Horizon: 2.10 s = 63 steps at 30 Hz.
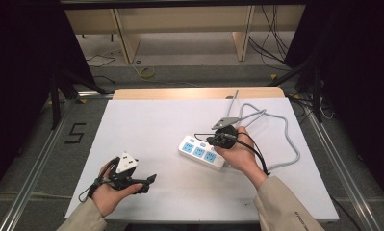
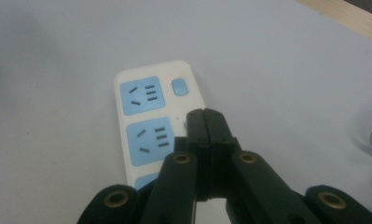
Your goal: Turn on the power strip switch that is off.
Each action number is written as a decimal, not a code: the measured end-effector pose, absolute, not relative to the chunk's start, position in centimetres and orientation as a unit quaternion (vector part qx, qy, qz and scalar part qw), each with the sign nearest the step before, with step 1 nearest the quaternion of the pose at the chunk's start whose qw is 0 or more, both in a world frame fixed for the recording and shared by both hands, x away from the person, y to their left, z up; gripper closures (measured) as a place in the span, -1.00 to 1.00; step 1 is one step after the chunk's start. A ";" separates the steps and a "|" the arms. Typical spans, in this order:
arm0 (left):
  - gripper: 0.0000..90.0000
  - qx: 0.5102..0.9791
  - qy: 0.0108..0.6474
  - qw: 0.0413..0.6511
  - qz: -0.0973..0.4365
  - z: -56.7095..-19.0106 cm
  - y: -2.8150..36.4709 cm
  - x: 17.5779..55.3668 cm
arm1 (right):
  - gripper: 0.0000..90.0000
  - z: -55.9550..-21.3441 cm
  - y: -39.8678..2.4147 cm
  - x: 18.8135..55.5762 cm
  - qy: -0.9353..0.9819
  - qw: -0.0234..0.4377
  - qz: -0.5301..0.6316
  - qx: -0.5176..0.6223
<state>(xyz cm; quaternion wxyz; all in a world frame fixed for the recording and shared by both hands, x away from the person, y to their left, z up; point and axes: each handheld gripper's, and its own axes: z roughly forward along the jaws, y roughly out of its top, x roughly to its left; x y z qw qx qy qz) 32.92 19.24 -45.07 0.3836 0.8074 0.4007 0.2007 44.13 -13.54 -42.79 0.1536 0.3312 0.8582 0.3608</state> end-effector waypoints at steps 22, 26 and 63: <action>-0.66 0.807 0.401 0.385 0.200 -45.1 19.3 32.9 | 1.00 -42.7 -12.1 45.5 0.866 0.148 0.343 0.332; -0.66 0.807 0.401 0.384 0.200 -45.1 19.3 32.9 | 1.00 -42.8 -11.7 45.8 0.868 0.147 0.338 0.333; -0.66 0.808 0.400 0.384 0.199 -45.1 19.2 32.9 | 1.00 -44.0 -9.8 47.8 0.894 0.125 0.275 0.330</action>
